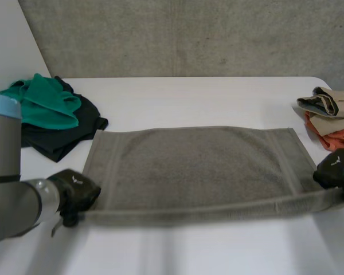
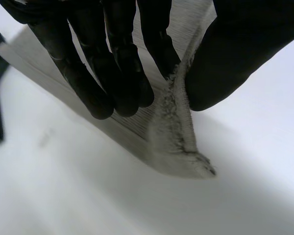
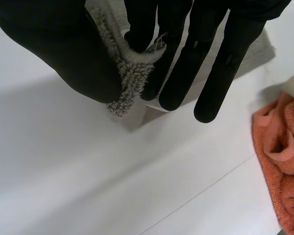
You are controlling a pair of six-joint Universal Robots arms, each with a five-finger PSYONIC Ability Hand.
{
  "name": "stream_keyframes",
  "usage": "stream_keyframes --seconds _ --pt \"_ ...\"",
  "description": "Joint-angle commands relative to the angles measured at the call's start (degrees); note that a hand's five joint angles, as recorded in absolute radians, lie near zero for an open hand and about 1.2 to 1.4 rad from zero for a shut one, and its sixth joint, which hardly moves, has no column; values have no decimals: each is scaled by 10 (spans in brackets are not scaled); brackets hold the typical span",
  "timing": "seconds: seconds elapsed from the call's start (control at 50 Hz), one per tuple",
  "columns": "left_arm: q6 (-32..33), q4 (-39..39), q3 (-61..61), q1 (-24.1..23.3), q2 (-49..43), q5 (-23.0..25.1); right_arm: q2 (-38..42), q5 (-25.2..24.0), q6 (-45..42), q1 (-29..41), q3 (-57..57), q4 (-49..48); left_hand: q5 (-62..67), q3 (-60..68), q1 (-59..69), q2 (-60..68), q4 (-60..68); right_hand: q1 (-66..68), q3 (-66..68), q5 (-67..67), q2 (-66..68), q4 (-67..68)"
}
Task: Fold the laundry.
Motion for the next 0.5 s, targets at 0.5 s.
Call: stream_keyframes --seconds 0.5 --pt "-21 224 617 -73 -411 -77 310 152 200 145 -264 -500 -570 -581 -559 -586 -586 -541 -582 -581 -573 -586"
